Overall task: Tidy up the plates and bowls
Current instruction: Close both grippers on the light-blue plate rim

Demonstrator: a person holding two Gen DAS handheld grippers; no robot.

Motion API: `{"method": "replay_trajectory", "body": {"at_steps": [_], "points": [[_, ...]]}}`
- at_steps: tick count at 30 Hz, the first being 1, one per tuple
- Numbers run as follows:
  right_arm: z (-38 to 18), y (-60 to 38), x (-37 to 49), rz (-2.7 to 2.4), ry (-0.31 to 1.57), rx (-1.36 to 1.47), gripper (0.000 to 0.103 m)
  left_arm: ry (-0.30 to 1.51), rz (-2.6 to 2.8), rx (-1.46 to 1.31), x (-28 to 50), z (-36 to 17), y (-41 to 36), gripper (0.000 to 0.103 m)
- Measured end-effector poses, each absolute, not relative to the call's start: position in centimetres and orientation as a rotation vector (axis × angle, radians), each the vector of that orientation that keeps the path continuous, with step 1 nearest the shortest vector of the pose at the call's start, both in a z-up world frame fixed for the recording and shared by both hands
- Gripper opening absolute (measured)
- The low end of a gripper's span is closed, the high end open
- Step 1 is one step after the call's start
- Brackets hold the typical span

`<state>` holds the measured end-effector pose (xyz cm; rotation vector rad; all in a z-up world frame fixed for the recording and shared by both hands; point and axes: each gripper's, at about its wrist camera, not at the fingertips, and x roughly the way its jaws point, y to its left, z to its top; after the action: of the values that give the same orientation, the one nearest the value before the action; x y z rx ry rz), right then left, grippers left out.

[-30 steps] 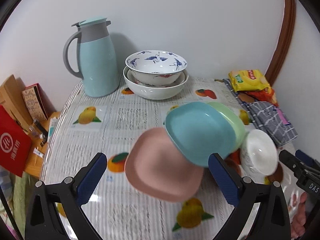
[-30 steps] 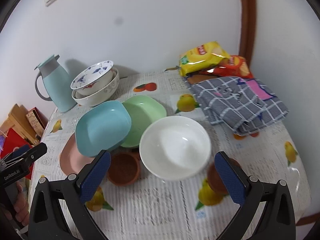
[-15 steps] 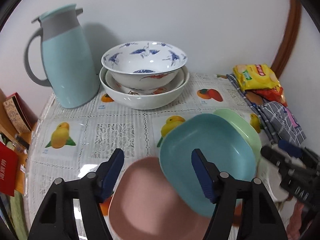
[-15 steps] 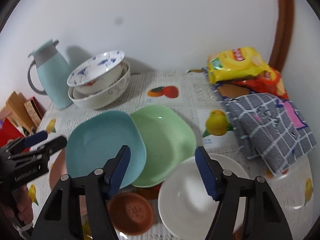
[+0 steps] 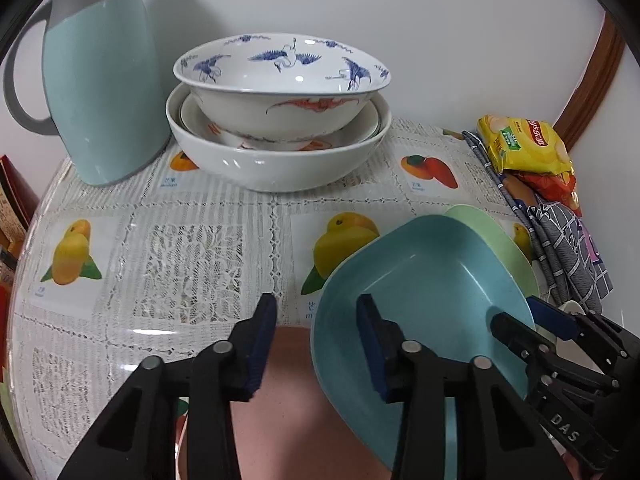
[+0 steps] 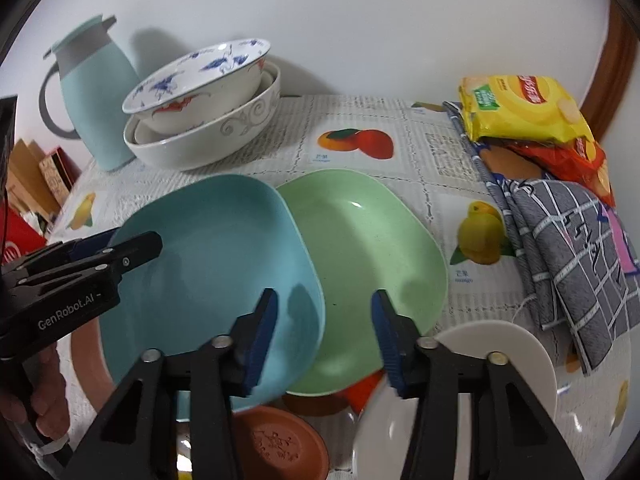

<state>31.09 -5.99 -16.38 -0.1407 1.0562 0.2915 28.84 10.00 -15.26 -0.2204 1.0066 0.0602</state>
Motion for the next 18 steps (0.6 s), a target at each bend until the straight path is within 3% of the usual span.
{"method": "replay_trajectory", "body": {"at_steps": [4, 6, 18], "points": [[-17.0, -5.5, 31.6, 0.303, 1.073, -0.13, 0.025, 0.999, 0.047, -0.263, 28.9, -15.3, 10.4, 0.027], [-17.1, -5.5, 31.6, 0.304, 1.059, -0.114, 0.02, 0.999, 0.031, -0.297, 28.8, -15.3, 10.7, 0.014], [-14.0, -6.6, 29.3, 0.302, 0.981, -0.05, 0.012, 0.942, -0.004, -0.303, 26.6, -12.6, 10.6, 0.01]]}}
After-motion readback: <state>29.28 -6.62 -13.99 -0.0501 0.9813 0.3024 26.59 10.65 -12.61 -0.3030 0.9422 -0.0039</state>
